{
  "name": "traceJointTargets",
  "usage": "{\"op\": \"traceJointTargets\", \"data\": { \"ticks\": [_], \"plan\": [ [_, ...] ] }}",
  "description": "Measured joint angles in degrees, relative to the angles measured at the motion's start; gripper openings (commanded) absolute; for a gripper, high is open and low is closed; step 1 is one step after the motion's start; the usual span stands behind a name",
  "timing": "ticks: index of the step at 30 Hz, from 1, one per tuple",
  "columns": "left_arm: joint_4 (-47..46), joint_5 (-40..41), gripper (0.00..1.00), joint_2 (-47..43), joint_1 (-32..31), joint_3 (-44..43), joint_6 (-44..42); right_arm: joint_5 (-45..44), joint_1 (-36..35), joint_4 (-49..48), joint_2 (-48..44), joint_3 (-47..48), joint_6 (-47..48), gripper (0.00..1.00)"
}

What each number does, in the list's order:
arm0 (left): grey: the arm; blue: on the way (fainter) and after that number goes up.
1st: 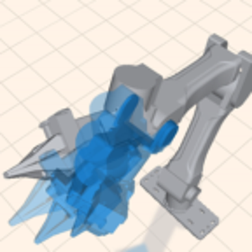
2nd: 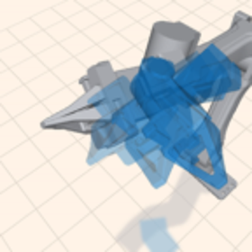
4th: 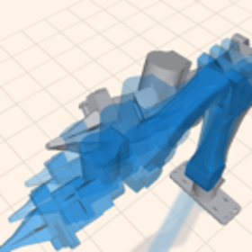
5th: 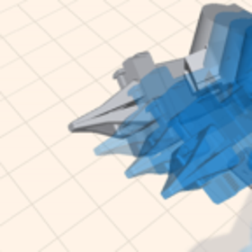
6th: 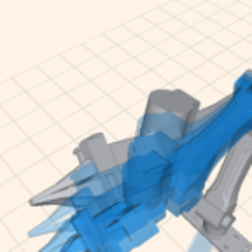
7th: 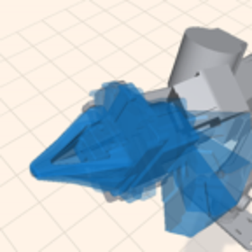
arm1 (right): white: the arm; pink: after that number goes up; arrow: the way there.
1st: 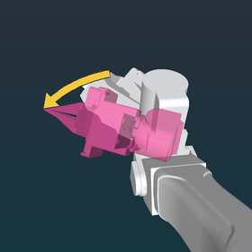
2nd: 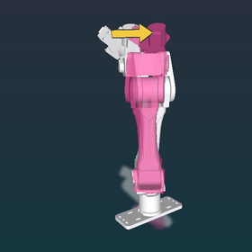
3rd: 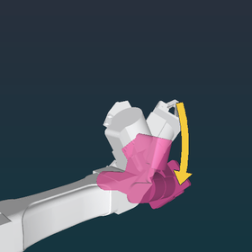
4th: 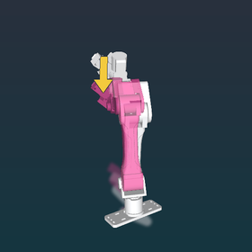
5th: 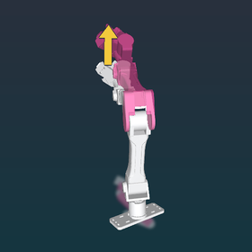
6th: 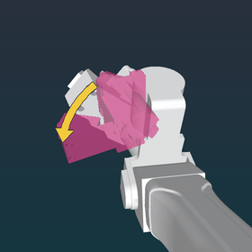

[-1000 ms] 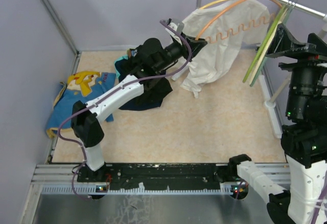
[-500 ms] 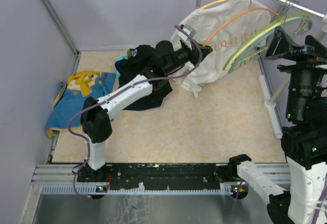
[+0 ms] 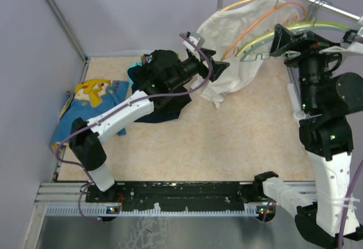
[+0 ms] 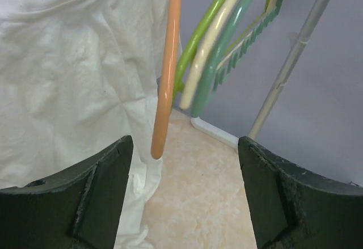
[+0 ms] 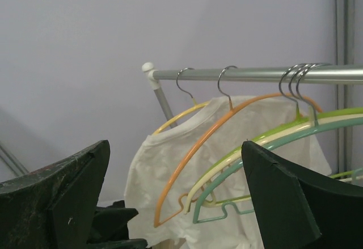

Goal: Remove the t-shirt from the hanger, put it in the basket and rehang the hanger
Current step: Place the hanger on the clothesline, then pick up the hanger from the clothesline.

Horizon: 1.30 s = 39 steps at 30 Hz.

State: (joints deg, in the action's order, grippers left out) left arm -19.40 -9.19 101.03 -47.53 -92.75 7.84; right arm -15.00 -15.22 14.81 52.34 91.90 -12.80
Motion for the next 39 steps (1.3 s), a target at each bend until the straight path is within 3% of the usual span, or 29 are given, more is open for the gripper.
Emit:
{"op": "traceJointTargets", "data": {
  "ticks": [7,11,17,24,30,39],
  "plan": [
    [0.3,2.2,0.86,-12.4,0.0,8.5,-1.5,2.2,0.0,1.4,3.0,0.0,-2.5,0.99],
    [3.0,4.2,0.88,-15.4,1.1,7.1,-2.8,3.1,0.0,0.3,3.2,-2.1,-4.0,0.99],
    [13.3,3.8,0.9,-4.6,5.0,-16.2,-5.2,5.0,0.0,-2.1,3.5,-6.4,-5.7,0.95],
    [19.6,1.0,0.9,9.3,9.2,-29.1,-6.5,7.2,0.0,-0.7,8.9,-1.4,-5.6,0.95],
    [20.0,-0.7,0.9,14.6,11.1,-26.4,-8.9,8.5,0.0,-0.8,8.1,-2.2,-5.4,0.95],
    [9.9,-3.6,0.85,14.6,12.9,-17.6,-8.5,9.4,0.0,-3.0,5.4,-4.9,-5.4,0.95]
  ]
}}
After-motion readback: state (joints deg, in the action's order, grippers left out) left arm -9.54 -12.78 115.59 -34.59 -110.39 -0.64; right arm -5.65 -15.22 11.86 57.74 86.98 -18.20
